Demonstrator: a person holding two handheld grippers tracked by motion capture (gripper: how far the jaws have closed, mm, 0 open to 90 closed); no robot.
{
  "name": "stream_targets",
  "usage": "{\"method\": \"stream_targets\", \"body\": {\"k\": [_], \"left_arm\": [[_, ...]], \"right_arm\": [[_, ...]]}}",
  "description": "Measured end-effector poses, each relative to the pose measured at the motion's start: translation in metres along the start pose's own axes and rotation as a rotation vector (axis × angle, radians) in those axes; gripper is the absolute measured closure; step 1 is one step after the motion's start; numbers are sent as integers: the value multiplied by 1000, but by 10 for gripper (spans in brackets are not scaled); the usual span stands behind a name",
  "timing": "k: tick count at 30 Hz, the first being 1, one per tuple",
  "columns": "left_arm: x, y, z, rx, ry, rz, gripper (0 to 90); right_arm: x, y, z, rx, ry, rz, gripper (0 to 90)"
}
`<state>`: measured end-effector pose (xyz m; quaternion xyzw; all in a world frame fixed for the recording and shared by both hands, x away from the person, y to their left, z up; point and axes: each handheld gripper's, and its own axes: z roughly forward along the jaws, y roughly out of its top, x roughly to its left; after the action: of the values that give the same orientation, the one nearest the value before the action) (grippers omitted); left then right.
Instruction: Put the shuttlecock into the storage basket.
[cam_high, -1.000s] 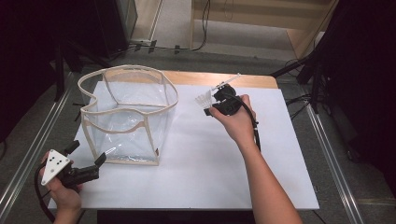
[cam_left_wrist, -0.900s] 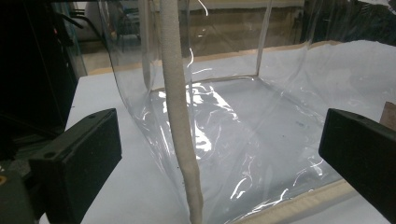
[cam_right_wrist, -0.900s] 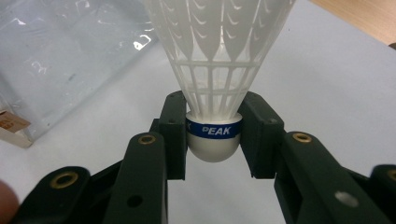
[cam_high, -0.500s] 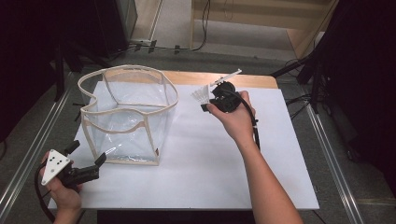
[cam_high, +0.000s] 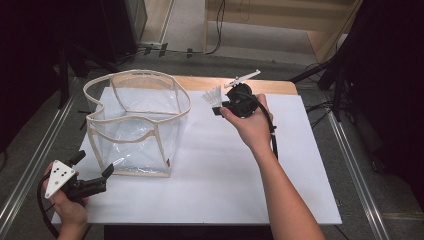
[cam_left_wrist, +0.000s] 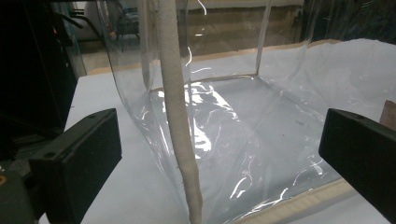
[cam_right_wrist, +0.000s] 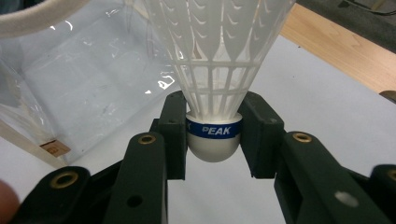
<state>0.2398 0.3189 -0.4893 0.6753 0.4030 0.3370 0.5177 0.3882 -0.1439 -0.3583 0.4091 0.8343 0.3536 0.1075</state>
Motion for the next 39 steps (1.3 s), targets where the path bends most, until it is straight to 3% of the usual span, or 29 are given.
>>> {"method": "stream_targets", "body": {"k": [39], "left_arm": [[-1,0,0,0,-1,-4,0]], "right_arm": [[20,18,-13,-145,58,-27,626]]}}
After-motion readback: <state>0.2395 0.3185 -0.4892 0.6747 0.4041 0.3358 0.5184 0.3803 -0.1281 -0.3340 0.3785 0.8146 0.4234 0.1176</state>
